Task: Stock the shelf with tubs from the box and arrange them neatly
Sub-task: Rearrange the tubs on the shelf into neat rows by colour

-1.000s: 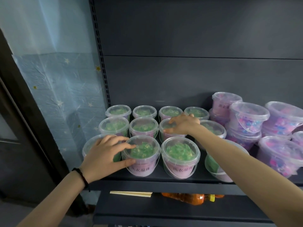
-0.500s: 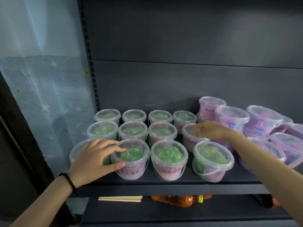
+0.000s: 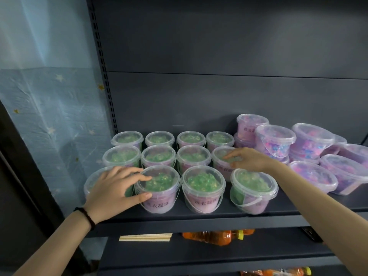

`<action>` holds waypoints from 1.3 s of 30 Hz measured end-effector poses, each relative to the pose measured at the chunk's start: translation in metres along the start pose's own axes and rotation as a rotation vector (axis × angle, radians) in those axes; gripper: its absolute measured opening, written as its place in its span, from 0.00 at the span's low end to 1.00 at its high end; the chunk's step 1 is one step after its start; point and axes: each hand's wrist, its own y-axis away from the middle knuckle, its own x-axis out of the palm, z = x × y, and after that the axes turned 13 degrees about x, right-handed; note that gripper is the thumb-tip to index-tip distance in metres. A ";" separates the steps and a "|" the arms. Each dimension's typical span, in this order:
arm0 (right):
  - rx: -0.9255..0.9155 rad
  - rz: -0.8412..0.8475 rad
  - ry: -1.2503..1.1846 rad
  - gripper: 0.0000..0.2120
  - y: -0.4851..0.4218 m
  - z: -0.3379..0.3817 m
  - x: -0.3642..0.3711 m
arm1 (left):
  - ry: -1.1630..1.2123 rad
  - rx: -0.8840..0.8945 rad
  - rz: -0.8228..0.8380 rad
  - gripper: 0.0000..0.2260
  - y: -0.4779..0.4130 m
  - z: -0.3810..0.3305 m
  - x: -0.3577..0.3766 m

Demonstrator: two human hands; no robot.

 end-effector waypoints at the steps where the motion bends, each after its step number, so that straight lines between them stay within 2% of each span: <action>1: -0.007 -0.008 -0.019 0.16 0.005 -0.004 0.001 | -0.008 0.009 0.006 0.27 0.000 0.000 0.000; 4: -0.016 -0.116 -0.040 0.16 0.026 -0.018 0.000 | -0.018 0.029 0.009 0.35 -0.003 -0.002 -0.005; 6: -0.032 -0.128 -0.044 0.18 0.045 -0.023 -0.003 | -0.031 0.024 0.000 0.39 -0.009 -0.009 -0.009; 11: 0.082 0.137 -0.112 0.34 0.085 -0.035 -0.006 | -0.013 0.104 -0.021 0.37 -0.028 -0.031 -0.004; 13: 0.110 0.161 -0.142 0.33 0.088 -0.035 -0.002 | 0.015 0.156 0.001 0.37 -0.036 -0.038 0.002; 16: 0.142 0.061 -0.116 0.31 0.087 -0.021 0.004 | 0.034 0.186 0.024 0.35 -0.042 -0.044 0.009; 21: 0.280 -0.082 0.125 0.36 0.080 0.002 0.024 | -0.034 0.219 0.046 0.33 -0.040 -0.043 0.017; 25: 0.342 -0.127 0.150 0.46 0.077 0.008 0.033 | -0.060 0.219 0.021 0.30 -0.038 -0.041 0.019; 29: 0.363 -0.172 0.065 0.39 0.082 0.013 0.038 | -0.061 0.197 0.026 0.32 -0.040 -0.044 0.017; 31: 0.356 -0.168 0.053 0.38 0.085 0.013 0.039 | -0.056 0.166 0.020 0.32 -0.045 -0.050 0.017; 34: 0.335 -0.151 0.007 0.39 0.088 0.009 0.040 | -0.034 0.174 -0.082 0.32 -0.053 -0.068 0.018; 39: 0.185 -0.205 -0.237 0.24 0.089 -0.018 0.038 | -0.019 0.254 -0.049 0.32 -0.076 -0.111 0.029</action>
